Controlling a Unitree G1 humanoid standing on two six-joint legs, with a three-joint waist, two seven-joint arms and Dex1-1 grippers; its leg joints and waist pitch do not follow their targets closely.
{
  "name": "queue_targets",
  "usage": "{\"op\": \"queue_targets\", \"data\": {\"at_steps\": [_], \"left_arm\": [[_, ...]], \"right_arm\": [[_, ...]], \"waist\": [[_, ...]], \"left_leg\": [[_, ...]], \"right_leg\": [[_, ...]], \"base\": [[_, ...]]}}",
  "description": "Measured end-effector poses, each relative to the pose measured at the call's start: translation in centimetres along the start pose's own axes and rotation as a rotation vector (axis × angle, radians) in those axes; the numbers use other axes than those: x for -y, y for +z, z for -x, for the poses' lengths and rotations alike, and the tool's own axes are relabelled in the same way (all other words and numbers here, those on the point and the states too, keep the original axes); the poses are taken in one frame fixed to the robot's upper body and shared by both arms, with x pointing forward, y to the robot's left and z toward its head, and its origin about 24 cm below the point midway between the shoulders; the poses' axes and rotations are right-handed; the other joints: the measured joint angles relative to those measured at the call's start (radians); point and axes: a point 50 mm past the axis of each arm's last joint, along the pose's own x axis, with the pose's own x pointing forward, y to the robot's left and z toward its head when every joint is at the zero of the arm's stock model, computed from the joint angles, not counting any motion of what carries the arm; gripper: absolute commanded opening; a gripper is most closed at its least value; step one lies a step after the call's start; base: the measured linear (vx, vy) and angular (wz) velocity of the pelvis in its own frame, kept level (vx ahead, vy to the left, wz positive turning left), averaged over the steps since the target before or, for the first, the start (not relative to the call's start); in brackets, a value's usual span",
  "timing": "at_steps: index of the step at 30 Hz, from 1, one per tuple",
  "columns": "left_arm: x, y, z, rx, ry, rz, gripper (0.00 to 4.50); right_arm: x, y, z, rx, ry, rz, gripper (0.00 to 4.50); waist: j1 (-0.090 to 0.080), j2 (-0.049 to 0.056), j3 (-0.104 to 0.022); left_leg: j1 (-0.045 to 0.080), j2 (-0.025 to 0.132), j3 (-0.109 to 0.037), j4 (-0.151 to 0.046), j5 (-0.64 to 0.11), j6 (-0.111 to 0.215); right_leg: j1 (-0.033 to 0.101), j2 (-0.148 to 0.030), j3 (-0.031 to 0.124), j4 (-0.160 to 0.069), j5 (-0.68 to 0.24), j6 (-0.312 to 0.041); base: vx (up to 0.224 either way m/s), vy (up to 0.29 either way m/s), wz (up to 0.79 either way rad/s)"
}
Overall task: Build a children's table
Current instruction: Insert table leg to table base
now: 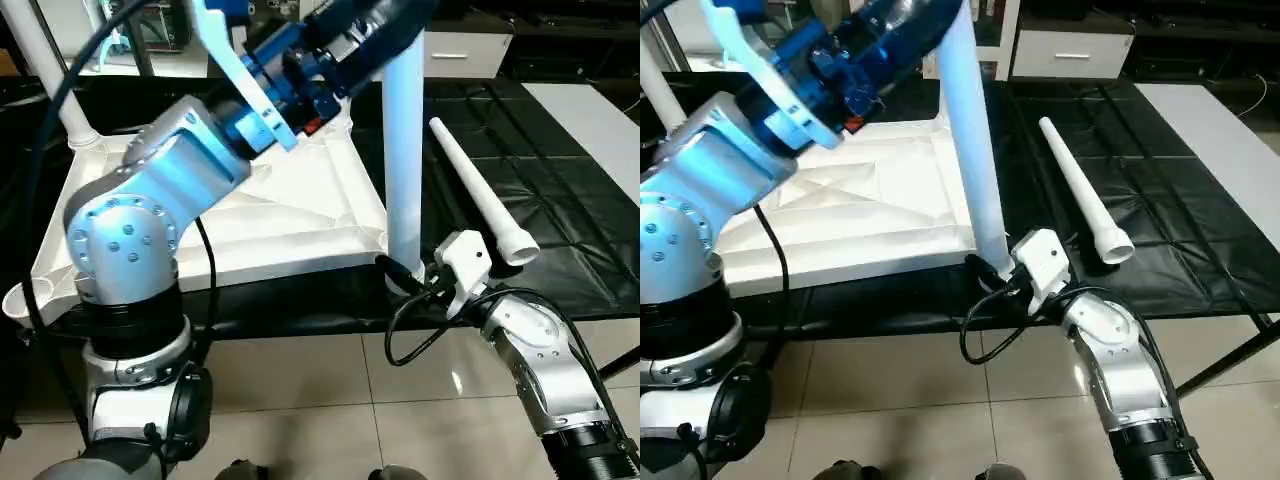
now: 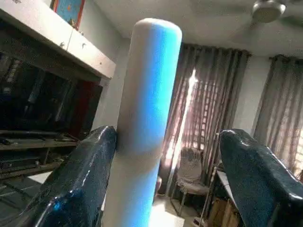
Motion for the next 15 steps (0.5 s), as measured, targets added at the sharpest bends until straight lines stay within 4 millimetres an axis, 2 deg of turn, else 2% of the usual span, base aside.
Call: {"op": "queue_targets", "data": {"at_steps": [8, 13, 15], "left_arm": [[2.1, 0.8, 0.1, 0.034, -0.14, 0.039, 3.74], [1.4, 1.6, 0.8, 0.044, -0.091, 0.009, 3.74], [0.6, 2.1, 1.5, 0.035, -0.035, -0.033, 3.74]], "right_arm": [[0.1, -0.5, 0.1, -0.017, -0.009, -0.012, 2.0], [0.2, -0.3, -0.2, 0.003, -0.029, -0.027, 2.0], [0.7, 0.3, -0.4, 0.062, -0.078, -0.09, 2.0]], "waist": [[0.0, 0.0, 0.0], [-0.004, 0.001, 0.0], [-0.007, 0.001, 0.0]], "left_leg": [[0.0, 0.0, 0.0, 0.0, 0.0, 0.0], [0.0, 0.001, 0.0, 0.0, 0.001, 0.0], [0.0, 0.001, 0.0, 0.0, 0.001, -0.001]], "right_leg": [[0.0, 0.0, 0.0, 0.0, 0.001, 0.0], [0.0, 0.0, -0.001, 0.001, 0.001, 0.0], [-0.001, 0.0, -0.001, 0.002, 0.001, 0.0]], "base": [[0.0, 0.0, 0.0], [0.0, 0.0, 0.0], [0.0, 0.0, 0.0]]}}
